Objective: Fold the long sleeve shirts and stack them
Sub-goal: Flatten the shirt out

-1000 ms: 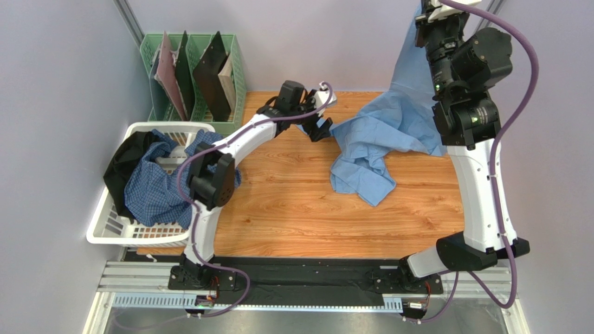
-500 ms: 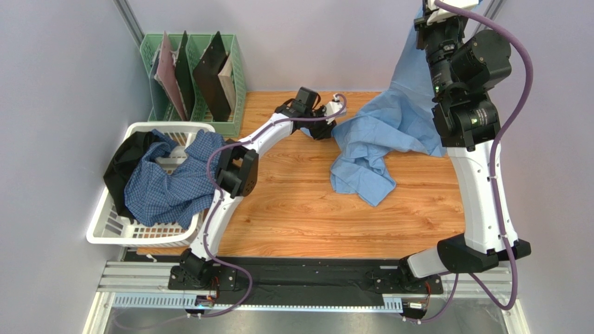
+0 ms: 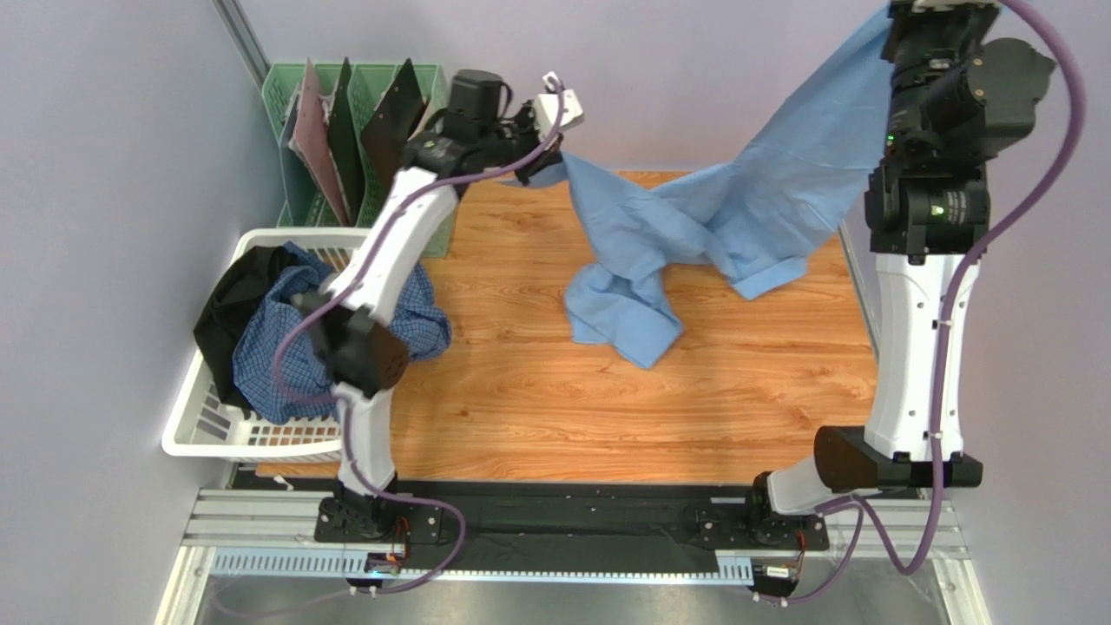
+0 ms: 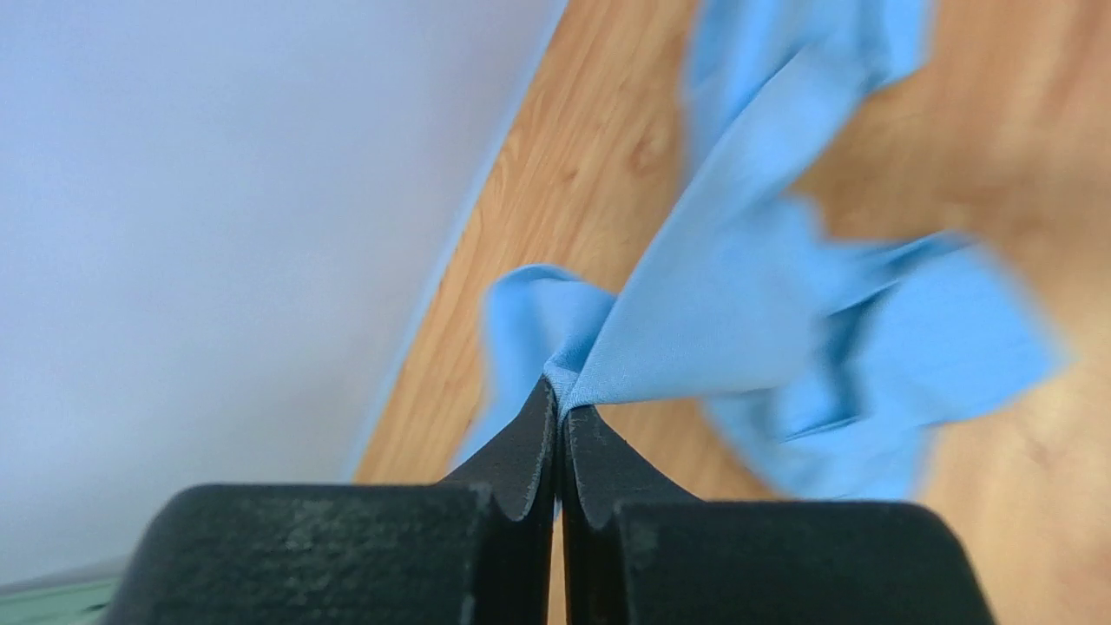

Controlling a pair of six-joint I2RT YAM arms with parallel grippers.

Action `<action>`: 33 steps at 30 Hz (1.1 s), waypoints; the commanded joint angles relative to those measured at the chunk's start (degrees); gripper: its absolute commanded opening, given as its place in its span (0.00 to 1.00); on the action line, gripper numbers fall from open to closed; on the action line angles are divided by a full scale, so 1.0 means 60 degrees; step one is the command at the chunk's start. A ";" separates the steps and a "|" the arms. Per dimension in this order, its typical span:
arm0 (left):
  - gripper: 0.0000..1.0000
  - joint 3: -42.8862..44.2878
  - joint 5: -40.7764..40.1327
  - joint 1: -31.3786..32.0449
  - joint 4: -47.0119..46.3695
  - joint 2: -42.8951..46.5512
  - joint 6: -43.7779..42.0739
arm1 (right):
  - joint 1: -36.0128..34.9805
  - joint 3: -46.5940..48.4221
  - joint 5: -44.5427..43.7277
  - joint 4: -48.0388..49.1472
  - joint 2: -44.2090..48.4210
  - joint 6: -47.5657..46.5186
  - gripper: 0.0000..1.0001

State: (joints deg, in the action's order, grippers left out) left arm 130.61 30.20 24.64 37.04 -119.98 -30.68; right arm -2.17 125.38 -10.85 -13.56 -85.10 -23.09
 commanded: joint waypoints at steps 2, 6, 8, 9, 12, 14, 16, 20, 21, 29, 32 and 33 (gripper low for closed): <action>0.00 -0.4355 0.1208 0.1588 0.2484 0.4728 -0.2225 | 0.1489 -0.0077 0.0620 0.0386 0.0808 0.1225 0.00; 0.00 -0.7818 0.0798 0.3680 0.2717 0.6125 -0.2535 | 0.2250 -0.1879 0.1251 0.0239 0.1774 0.0994 0.00; 0.10 -0.8437 0.1264 0.3745 0.3024 0.5863 -0.2256 | 0.2427 -0.2714 0.1499 0.0253 0.2287 0.0686 0.00; 0.23 -0.8423 0.1397 0.3715 0.3955 0.5688 -0.2386 | 0.2718 -0.3400 0.1661 0.0254 0.2390 0.0511 0.00; 0.80 -0.8058 0.2566 0.2708 0.4915 0.5349 -0.2872 | 0.3406 -0.4370 0.2421 0.0079 0.2640 0.0581 0.00; 0.81 -0.7721 0.3287 0.1409 0.4538 0.5568 -0.2010 | 0.3658 -0.4680 0.3268 -0.0228 0.2728 0.0641 0.00; 0.81 -0.7166 0.2692 0.0744 0.3629 0.5423 -0.1233 | 0.3717 -0.5089 0.3797 -0.0930 0.2757 0.0568 0.00; 0.80 -0.5790 0.1064 -0.0049 0.2938 0.4195 -0.0542 | 0.3688 -0.5618 0.6429 -0.2730 0.2729 0.0246 0.00; 0.80 -0.5090 0.0829 -0.0064 0.3345 0.3438 -0.0672 | 0.3586 -0.5677 0.6612 -0.3445 0.2598 0.0245 0.00; 0.83 -0.3430 0.0050 -0.0050 0.3217 0.0679 0.0087 | 0.3570 -0.6203 0.8710 -0.6614 0.2931 -0.1039 0.00; 0.87 -0.2507 0.0284 0.0052 0.3085 -0.0172 0.0279 | 0.3643 -0.7125 0.8052 -0.6997 0.3810 -0.1758 0.00; 0.89 -0.2041 0.0227 0.0125 0.2940 -0.0580 0.0322 | 0.3644 -0.7592 0.7947 -0.7258 0.4030 -0.1921 0.00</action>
State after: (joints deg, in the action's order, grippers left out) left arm 110.28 31.31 24.45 55.81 -120.31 -31.73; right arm 19.38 84.62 36.10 -49.74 -68.03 -27.24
